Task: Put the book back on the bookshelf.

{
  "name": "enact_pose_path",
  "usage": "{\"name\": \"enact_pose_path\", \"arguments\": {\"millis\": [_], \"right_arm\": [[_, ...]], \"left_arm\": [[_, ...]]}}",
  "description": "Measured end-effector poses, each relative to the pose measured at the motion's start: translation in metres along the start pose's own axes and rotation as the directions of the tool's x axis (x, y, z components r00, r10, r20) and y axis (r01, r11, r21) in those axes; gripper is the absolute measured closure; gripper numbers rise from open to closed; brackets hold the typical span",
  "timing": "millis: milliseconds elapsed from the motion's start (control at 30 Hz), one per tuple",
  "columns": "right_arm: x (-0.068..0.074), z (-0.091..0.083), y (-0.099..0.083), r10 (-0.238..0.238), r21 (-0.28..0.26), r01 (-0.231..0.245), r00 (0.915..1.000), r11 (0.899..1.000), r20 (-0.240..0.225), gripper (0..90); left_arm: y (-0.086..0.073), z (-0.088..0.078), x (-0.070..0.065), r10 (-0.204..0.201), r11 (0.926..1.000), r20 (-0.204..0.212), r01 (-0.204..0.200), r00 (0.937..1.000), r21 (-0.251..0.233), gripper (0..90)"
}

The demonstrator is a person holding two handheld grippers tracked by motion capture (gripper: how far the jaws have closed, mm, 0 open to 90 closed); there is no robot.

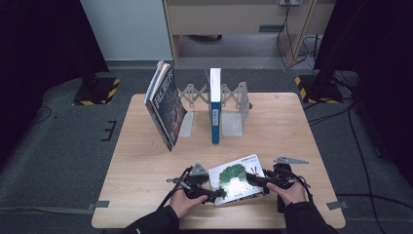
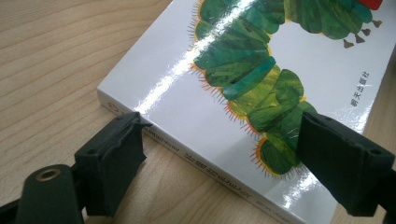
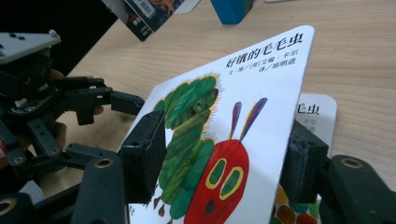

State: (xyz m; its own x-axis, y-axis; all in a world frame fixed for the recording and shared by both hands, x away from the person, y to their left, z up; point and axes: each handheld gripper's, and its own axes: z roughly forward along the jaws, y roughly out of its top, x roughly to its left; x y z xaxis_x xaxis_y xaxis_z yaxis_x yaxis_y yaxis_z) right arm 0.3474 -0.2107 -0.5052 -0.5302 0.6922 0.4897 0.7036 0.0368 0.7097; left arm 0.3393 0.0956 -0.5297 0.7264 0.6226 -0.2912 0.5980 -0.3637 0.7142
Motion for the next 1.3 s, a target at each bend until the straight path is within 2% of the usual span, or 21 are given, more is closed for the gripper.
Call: {"name": "enact_pose_path", "arguments": {"millis": [367,467,833,1133,1233,1300], "right_arm": [[-0.002,0.012,0.000,-0.031,0.097,0.031,0.9995,0.995,-0.007,49.2],[-0.003,0.011,0.001,-0.015,0.097,0.016,0.9998,0.995,-0.016,52.2],[-0.002,0.007,0.005,-0.011,0.070,0.014,0.9991,0.997,-0.041,62.7],[0.000,0.003,0.010,-0.006,0.029,0.008,0.9958,1.000,-0.091,72.9],[0.002,0.002,0.012,-0.010,0.024,0.013,0.9952,1.000,-0.097,75.0],[0.002,0.002,0.013,0.002,0.018,0.000,0.9940,1.000,-0.109,76.4]], "left_arm": [[0.000,0.001,0.001,-0.005,1.0000,-0.001,0.005,1.0000,0.005,12.2],[0.000,0.001,0.001,-0.004,1.0000,-0.002,0.004,1.0000,0.005,12.2],[0.004,-0.003,0.003,-0.005,1.0000,-0.018,0.005,0.9998,0.008,17.5],[0.007,-0.009,0.008,-0.042,0.9990,-0.016,0.041,0.9990,-0.019,18.7],[0.008,-0.010,0.009,-0.043,0.9988,-0.016,0.042,0.9990,-0.023,18.9],[0.008,-0.011,0.009,-0.050,0.9983,-0.015,0.049,0.9987,-0.030,19.0]]}}
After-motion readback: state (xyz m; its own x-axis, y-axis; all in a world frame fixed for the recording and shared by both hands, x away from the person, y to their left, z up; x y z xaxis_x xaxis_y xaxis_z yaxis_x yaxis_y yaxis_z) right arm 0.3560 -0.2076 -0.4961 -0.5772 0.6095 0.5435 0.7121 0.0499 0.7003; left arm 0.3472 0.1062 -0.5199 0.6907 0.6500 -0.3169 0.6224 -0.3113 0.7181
